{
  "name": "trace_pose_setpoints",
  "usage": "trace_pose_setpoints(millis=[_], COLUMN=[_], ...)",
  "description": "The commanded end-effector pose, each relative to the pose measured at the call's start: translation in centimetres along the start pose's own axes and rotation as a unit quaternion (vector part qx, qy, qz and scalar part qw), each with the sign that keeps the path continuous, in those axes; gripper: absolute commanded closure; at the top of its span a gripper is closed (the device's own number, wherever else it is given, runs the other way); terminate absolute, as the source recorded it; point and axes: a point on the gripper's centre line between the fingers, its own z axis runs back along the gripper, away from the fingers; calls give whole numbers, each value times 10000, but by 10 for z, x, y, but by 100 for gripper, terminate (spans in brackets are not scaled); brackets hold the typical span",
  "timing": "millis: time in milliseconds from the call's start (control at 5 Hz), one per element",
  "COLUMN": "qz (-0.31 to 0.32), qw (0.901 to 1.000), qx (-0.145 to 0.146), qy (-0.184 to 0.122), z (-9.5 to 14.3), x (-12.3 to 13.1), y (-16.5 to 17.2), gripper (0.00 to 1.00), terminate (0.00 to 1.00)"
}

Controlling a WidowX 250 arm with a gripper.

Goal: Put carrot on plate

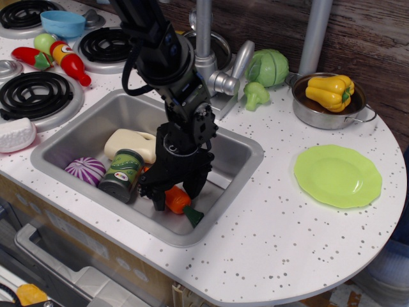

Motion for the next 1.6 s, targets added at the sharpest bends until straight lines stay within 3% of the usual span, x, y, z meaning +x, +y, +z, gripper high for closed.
trace_pose_setpoints(millis=[0,200,400,600,800,1000,1200,1400], qz=[-256,-520,-718,-908,-1189,-1843,-2493,-2861], qw=[9995,9986,9973,9950,9916,9817,9681,9580], qx=[-189,-17,166,285,394,415,244,-102], qy=[-38,-49,-68,-302,-318,-244,-95,-136], z=[8,28,63,93,122,149,158,156], x=[9,6,8,12,6,-20,-44,-72], y=[-6,-10,-11,-12,-16,-30,-42,-73], gripper=[100,100,100,100,100,100,100,100], terminate=[0,0,0,0,0,0,0,0])
